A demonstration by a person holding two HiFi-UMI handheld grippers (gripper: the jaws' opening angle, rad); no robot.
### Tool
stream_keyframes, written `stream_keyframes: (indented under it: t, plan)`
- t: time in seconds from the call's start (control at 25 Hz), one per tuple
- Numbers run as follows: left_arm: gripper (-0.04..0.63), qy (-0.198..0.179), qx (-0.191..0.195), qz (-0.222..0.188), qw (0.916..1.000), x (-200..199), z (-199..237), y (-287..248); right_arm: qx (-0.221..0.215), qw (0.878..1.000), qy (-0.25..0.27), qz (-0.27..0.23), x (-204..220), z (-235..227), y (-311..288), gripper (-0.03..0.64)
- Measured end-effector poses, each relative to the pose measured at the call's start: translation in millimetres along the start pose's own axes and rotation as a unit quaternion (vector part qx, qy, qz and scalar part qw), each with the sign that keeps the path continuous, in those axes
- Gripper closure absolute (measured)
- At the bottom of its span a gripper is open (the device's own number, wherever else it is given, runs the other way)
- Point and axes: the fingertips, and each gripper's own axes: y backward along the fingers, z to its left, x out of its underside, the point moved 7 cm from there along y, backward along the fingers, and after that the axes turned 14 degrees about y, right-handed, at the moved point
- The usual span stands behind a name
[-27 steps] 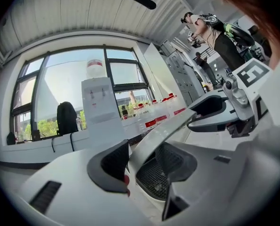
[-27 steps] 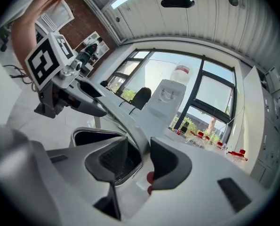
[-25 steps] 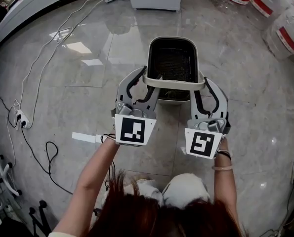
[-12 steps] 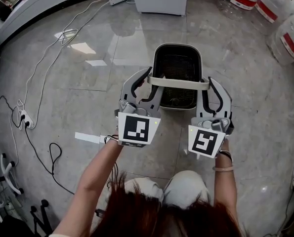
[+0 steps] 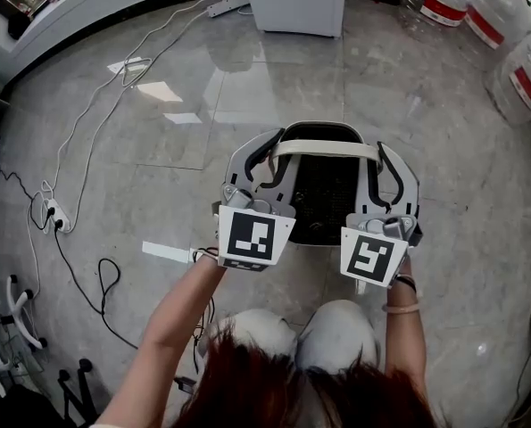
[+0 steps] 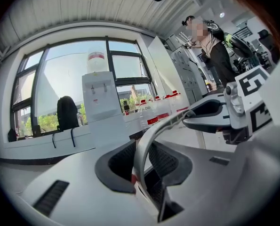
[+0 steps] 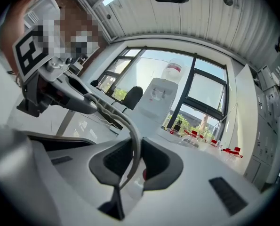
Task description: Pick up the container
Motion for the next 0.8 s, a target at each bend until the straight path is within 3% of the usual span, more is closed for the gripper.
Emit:
stream_keyframes:
  t: [0.32,0.8]
  plan:
    - [0.505,-0.002,0.003,-0.002,1.0,-21.1,-2.5,17.8,0.0,1.0,-0.011,0.005,-22.0,-13.2,12.6,0.541]
    - [0.505,0.003,0.014,-0.016,0.9998,-104.4,0.3,19.4,0.025,0.999,-0.028,0.026,-74.1,-77.8,17.2,0.54]
